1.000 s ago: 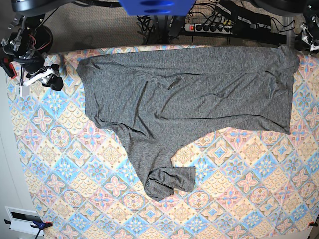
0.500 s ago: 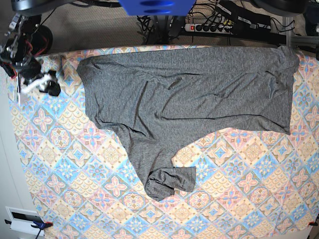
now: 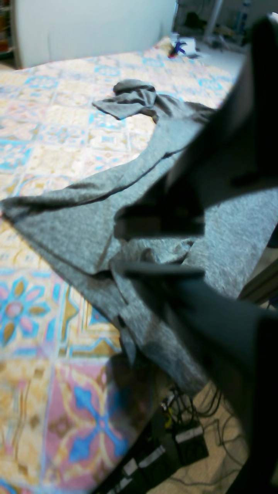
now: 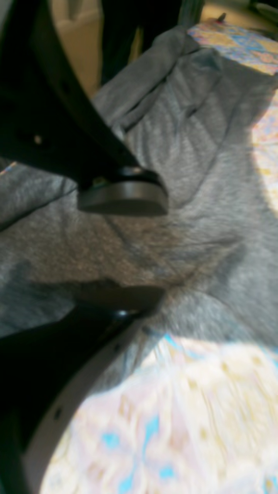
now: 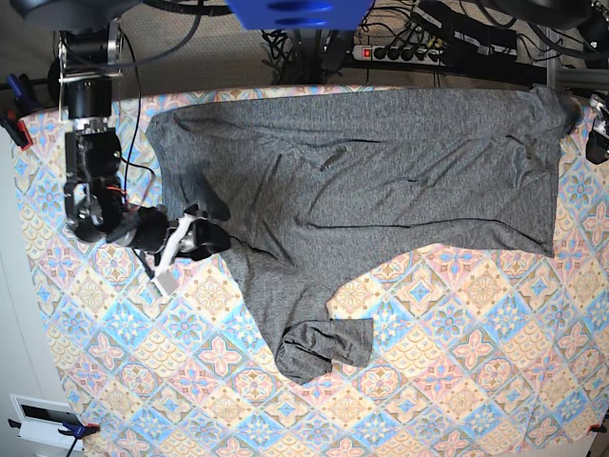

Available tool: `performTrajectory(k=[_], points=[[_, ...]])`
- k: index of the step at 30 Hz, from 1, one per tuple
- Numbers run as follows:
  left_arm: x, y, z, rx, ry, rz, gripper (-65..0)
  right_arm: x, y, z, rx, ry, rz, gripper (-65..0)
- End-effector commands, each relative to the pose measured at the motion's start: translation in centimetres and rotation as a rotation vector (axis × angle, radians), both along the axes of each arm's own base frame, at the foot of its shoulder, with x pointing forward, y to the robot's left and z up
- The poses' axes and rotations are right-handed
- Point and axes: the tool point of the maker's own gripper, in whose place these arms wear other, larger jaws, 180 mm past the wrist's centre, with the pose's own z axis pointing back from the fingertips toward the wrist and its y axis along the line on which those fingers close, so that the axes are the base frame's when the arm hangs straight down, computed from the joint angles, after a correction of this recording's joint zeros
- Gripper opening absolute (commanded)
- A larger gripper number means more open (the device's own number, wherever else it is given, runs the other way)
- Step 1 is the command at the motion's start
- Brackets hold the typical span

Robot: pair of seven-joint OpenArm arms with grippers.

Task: Layout the t-shirt on the table in an organized manner, then fold the t-shirt properly
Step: 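Lower the right gripper to the shirt's side edge and grasp it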

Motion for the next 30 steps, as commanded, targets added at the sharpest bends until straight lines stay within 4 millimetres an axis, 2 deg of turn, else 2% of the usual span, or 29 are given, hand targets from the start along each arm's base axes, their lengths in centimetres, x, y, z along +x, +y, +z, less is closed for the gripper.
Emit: performTrajectory(k=[1,5,9,12,17,30], points=[[0.2,0.2,0.7,0.02,-0.013,-0.007,-46.9,1.4,0.1,1.8,0.02,-0.071,0.017,-37.1],[0.1,0.0,0.5,0.018,-0.007,-0.012,-35.7,2.4,0.8,0.7,-0.087,-0.106,0.134,-37.0],[0.0,0.0,0.5,0.016,-0.004,-0.014,-28.6,3.0,-1.4,-1.9,-0.271,-0.095,0.182,-33.6],[0.0,0.0,0.4,0.015,-0.002,-0.012,-27.9,3.6,-2.9,-3.3,-0.343,-0.093,0.166,-30.4],[-0.5,-0.1,0.1,0.01,0.009,-0.01,-27.9,3.1,-4.7,-6.2,-0.359,-0.026,0.121,-30.2],[-0.8,-1.0,-0.9,-0.022,0.011,0.003,-27.9,3.0,-4.7,-6.7,-0.349,-0.012,0.113,-30.2]])
